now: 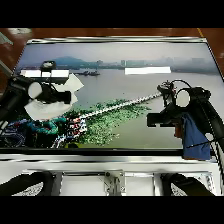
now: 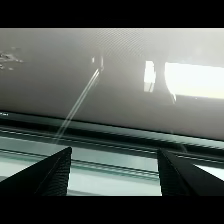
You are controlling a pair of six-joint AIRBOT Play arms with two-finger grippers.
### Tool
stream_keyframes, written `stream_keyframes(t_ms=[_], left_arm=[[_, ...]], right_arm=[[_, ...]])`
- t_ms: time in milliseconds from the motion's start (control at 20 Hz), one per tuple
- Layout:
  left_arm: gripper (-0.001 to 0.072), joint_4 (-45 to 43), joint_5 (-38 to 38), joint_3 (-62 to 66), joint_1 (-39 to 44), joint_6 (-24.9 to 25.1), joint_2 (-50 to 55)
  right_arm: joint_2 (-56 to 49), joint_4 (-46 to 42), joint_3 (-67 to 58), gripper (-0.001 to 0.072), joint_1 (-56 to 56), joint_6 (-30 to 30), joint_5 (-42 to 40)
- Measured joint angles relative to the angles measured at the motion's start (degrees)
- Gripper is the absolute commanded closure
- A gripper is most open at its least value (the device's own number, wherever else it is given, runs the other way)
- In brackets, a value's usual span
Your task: Fold the shirts.
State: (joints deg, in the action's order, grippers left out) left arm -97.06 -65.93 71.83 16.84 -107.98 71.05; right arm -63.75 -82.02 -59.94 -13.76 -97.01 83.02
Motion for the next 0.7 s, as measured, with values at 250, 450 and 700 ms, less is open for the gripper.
stream_keyframes(t_ms=[250, 450, 700], left_arm=[[-0.0010, 0.87, -3.85, 5.07, -14.23, 2.45, 7.15], [-0.0012, 4.15, -8.66, 5.84, -19.17, 7.93, 13.35], [-0.0013, 10.40, -9.05, 5.86, -20.68, 11.80, 18.49]], right_arm=[[0.00, 1.38, 0.00, 0.0064, 0.00, -0.02, -1.07], [0.00, 1.97, 0.00, 0.0064, 0.00, -0.37, -2.80], [0.00, 2.16, 0.00, 0.0064, 0.00, -0.79, -4.74]])
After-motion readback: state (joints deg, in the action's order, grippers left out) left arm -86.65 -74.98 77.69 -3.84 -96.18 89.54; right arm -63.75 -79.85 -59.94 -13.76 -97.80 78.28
